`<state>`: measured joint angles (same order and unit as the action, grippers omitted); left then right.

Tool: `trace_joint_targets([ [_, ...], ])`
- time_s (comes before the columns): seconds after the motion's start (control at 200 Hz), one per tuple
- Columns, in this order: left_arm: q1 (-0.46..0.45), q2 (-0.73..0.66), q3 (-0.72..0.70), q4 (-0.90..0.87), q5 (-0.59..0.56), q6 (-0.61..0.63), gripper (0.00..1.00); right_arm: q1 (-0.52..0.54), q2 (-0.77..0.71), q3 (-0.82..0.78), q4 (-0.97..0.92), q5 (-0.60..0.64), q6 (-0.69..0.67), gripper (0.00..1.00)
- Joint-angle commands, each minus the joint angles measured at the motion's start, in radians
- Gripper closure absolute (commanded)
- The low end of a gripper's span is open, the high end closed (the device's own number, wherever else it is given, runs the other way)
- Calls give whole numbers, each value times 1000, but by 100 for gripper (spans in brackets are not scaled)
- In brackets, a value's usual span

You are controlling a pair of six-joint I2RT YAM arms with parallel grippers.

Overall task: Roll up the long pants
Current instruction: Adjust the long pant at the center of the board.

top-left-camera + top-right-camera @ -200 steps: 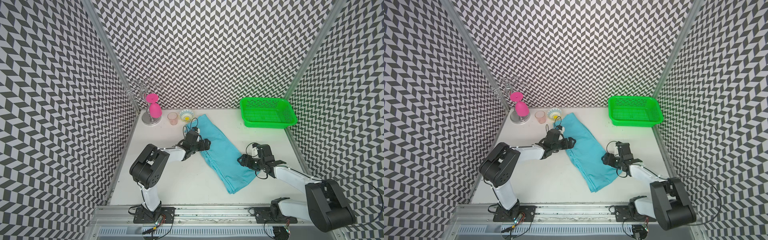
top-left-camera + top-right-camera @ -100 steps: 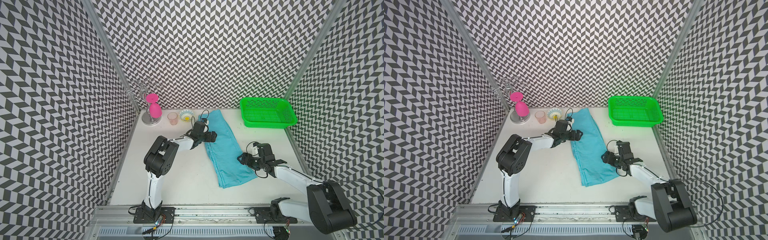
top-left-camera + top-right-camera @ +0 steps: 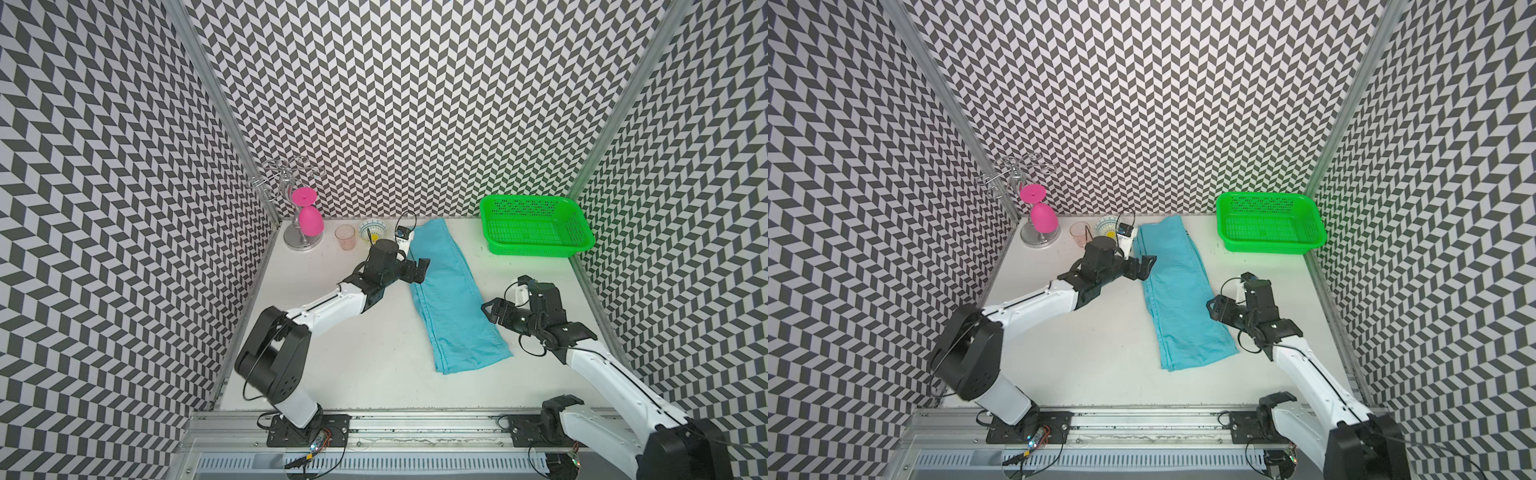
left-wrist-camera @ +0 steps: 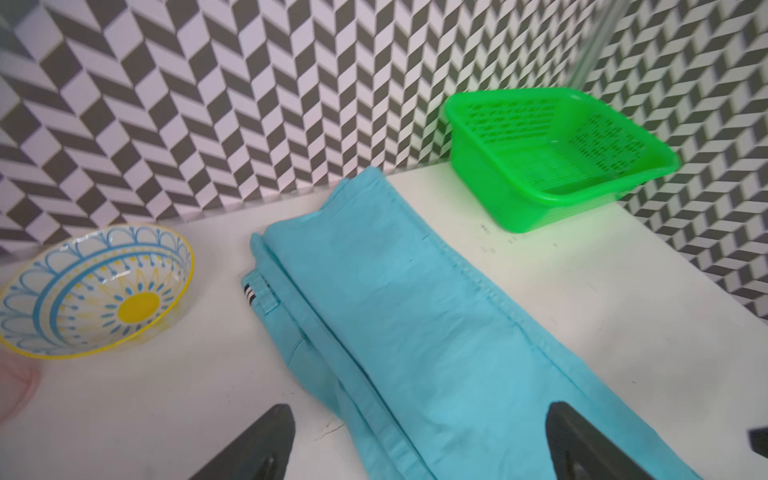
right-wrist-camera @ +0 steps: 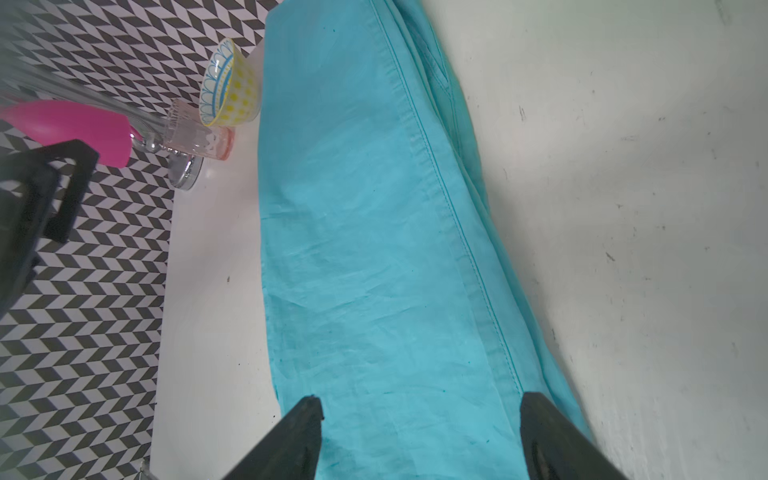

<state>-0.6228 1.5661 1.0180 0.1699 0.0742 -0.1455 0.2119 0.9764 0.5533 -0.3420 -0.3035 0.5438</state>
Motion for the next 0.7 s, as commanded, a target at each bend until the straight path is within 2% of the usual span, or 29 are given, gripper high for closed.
trace_joint_targets([
  [0.0, -94, -64, -111, 69, 85, 16, 3, -5, -61, -22, -34, 0, 15, 22],
  [0.12, -177, -123, -253, 188, 218, -82, 5, -4, -104, -59, -20, -53, 37, 23],
  [0.25, -264, -108, -334, 246, 295, -150, 6, -4, -109, -113, 26, -140, 59, 25],
  [0.35, -304, -82, -391, 273, 302, -162, 6, -5, -98, -139, 44, -161, 61, 26],
  [0.486, -304, -51, -455, 299, 292, -158, 6, -4, -86, -139, 46, -173, 60, 26],
  [0.691, -309, 57, -423, 215, 247, -107, 7, -5, -80, -132, 36, -209, 45, 26],
])
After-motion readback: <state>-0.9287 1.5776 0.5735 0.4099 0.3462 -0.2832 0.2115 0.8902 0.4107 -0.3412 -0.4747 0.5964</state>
